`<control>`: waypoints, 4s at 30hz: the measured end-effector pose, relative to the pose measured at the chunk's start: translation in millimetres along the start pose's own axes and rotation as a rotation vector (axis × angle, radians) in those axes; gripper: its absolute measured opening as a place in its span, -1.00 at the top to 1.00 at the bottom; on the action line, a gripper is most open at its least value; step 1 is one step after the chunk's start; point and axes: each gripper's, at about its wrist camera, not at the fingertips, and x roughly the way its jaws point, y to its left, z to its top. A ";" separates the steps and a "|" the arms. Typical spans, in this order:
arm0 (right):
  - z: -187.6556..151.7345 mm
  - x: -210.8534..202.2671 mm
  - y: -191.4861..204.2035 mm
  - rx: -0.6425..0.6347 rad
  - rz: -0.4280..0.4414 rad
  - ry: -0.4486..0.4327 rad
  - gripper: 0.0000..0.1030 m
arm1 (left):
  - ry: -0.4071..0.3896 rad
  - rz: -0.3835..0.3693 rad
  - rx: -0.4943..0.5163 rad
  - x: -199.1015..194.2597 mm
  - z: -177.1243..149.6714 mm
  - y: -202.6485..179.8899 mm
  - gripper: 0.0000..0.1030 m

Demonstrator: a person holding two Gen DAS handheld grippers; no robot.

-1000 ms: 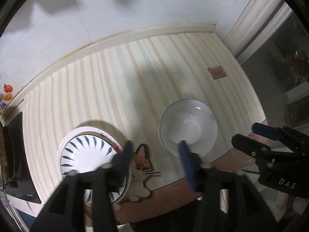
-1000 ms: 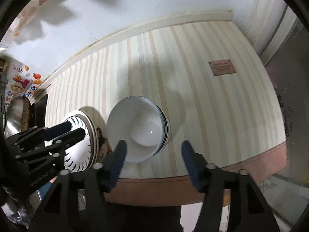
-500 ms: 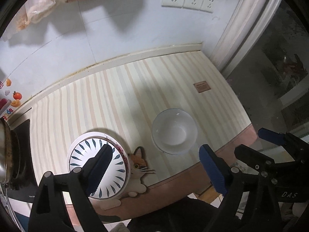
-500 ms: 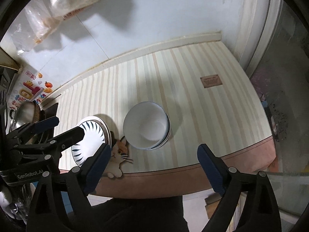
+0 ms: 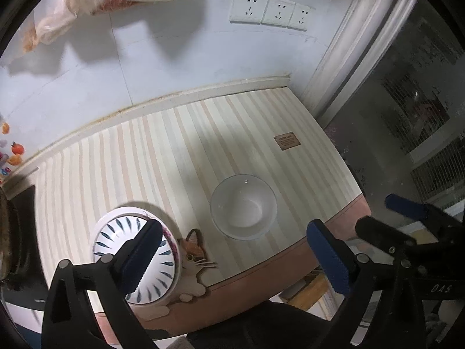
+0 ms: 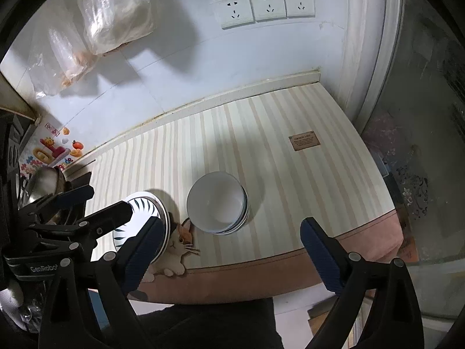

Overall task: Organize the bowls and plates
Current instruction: 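Move both grippers to the nested bowl stack and grip its rim, then lift the nested bowls with both grippers and carry them over the plate stack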

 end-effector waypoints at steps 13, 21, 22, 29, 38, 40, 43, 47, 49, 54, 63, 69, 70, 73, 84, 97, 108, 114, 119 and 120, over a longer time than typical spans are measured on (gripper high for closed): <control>7.0 144.7 -60.0 0.185 0.330 0.159 -0.89 | 0.226 0.023 -0.144 139.1 20.6 53.5 -0.98; 2.8 252.2 -84.4 0.252 0.434 0.310 -0.89 | 0.372 -0.134 -0.300 219.5 14.1 76.0 -0.77; 1.0 261.3 -85.2 0.254 0.458 0.324 -0.88 | 0.384 -0.148 -0.296 224.3 13.1 74.0 -0.66; -0.9 298.2 -81.8 0.241 0.535 0.377 -0.53 | 0.473 -0.236 -0.290 254.0 3.5 63.4 -0.10; -0.3 331.7 -77.2 0.236 0.505 0.464 -0.05 | 0.448 -0.255 -0.312 251.4 -2.0 64.8 -0.07; 0.3 334.8 -75.9 0.236 0.493 0.466 0.00 | 0.449 -0.243 -0.316 250.7 -2.6 63.4 -0.05; 3.6 338.8 -71.7 0.229 0.487 0.469 0.03 | 0.448 -0.233 -0.326 248.9 -2.7 62.8 -0.05; 5.0 344.0 -67.4 0.238 0.495 0.480 0.07 | 0.450 -0.212 -0.326 247.7 -3.1 60.5 -0.05; 6.3 346.1 -64.4 0.243 0.503 0.489 0.07 | 0.456 -0.202 -0.330 246.1 -4.3 61.0 -0.05; 4.1 346.9 -59.5 0.246 0.518 0.509 0.07 | 0.454 -0.180 -0.334 234.7 -6.3 63.1 -0.05; 15.1 342.1 -22.6 0.221 0.559 0.518 0.07 | 0.408 -0.158 -0.338 197.9 -6.8 75.6 -0.06; 19.5 330.0 12.0 0.180 0.577 0.510 0.07 | 0.371 -0.147 -0.342 171.5 -12.2 96.1 -0.07; 19.8 329.2 19.8 0.170 0.578 0.508 0.07 | 0.366 -0.148 -0.347 166.1 -14.2 102.3 -0.07; 18.6 322.6 39.1 0.156 0.581 0.500 0.07 | 0.357 -0.149 -0.357 153.7 -20.7 117.0 -0.07; -9.0 316.1 122.7 0.091 0.602 0.521 0.07 | 0.336 -0.112 -0.413 122.7 -52.9 180.3 -0.06; -23.0 346.9 197.1 -0.006 0.609 0.584 0.07 | 0.318 -0.105 -0.521 125.7 -80.4 235.5 -0.03; -25.6 368.7 214.2 -0.065 0.577 0.627 0.07 | 0.328 -0.101 -0.554 138.7 -88.5 245.1 -0.03; -23.9 373.6 218.1 -0.074 0.570 0.635 0.07 | 0.325 -0.096 -0.549 134.3 -90.4 253.2 -0.03; -23.3 374.8 220.7 -0.071 0.568 0.642 0.08 | 0.325 -0.092 -0.546 130.7 -94.5 252.1 -0.03; -23.4 375.2 221.0 -0.068 0.567 0.644 0.08 | 0.326 -0.090 -0.542 130.9 -94.9 251.4 -0.03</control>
